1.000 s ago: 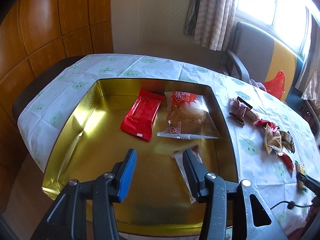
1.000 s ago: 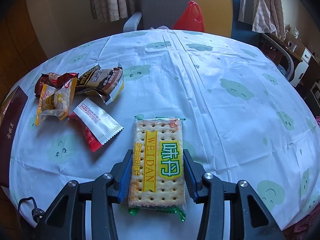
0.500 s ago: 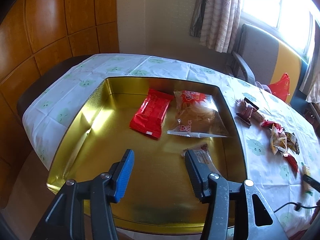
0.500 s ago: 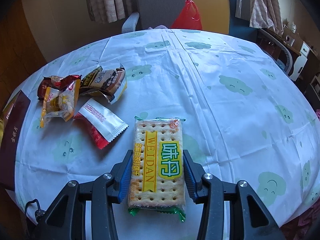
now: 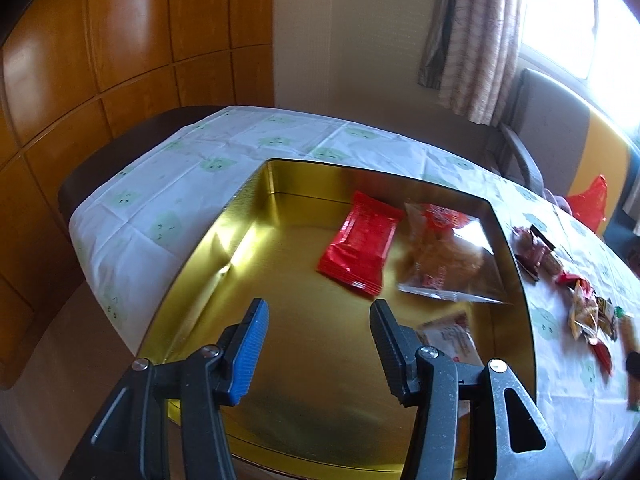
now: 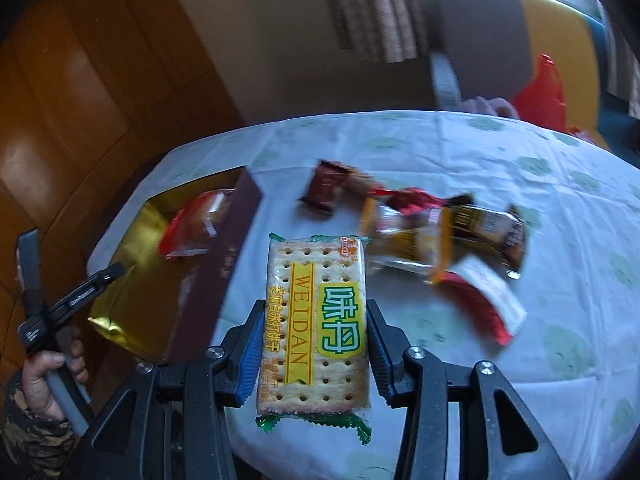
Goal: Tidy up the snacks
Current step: 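Carry the WEIDAN cracker pack into the gold tin and release it with the right tool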
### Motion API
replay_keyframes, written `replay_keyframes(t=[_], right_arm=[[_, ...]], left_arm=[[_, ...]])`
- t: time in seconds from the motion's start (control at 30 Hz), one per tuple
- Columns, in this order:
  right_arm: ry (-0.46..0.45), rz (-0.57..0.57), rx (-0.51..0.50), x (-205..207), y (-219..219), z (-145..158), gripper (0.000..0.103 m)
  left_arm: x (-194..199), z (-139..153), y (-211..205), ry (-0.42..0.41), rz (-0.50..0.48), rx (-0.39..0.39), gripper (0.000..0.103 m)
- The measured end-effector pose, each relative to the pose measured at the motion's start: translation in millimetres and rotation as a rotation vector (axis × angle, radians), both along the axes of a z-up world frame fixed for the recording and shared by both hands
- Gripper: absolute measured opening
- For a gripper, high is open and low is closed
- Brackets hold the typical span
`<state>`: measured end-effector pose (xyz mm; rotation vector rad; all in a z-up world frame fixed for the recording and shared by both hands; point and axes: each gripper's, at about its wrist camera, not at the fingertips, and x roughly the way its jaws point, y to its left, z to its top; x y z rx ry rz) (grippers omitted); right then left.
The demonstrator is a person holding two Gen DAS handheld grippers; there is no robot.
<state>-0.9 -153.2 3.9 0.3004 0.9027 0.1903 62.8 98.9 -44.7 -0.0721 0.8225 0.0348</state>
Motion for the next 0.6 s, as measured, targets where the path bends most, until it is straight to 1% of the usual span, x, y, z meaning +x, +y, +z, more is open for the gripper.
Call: replay_keyframes(t=[0.13, 0.2, 0.33, 0.43, 0.5, 0.6], right_arm=[[-0.01, 0.159, 0.01, 25.9, 66.6, 4.9, 0.047], [-0.01, 0.22, -0.009, 37.6, 94.9, 2.9, 0.047], [0.028, 0.322, -0.028, 54.5, 135.4, -15.9, 0.047], [0.069, 0.364, -0.077, 59.6, 152.0, -34.5, 0.048], [0.059, 0.379, -0.104, 57.9, 157.6, -39.5, 0.048], [0.045, 0.371, -0.105, 55.0, 153.4, -41.4, 0.049]], left_arm=[[2.0, -1.5, 7.0, 0.001, 0.017, -0.006, 0.054], [2.9, -2.8, 9.6, 0.006, 0.022, -0.011, 0.054], [4.5, -6.0, 11.1, 0.017, 0.022, -0.016, 0.054], [5.0, -9.0, 11.0, 0.025, 0.02, -0.019, 0.054], [5.2, -10.1, 10.5, 0.028, 0.019, -0.019, 0.054], [5.0, -12.0, 8.0, 0.034, 0.015, -0.017, 0.054]])
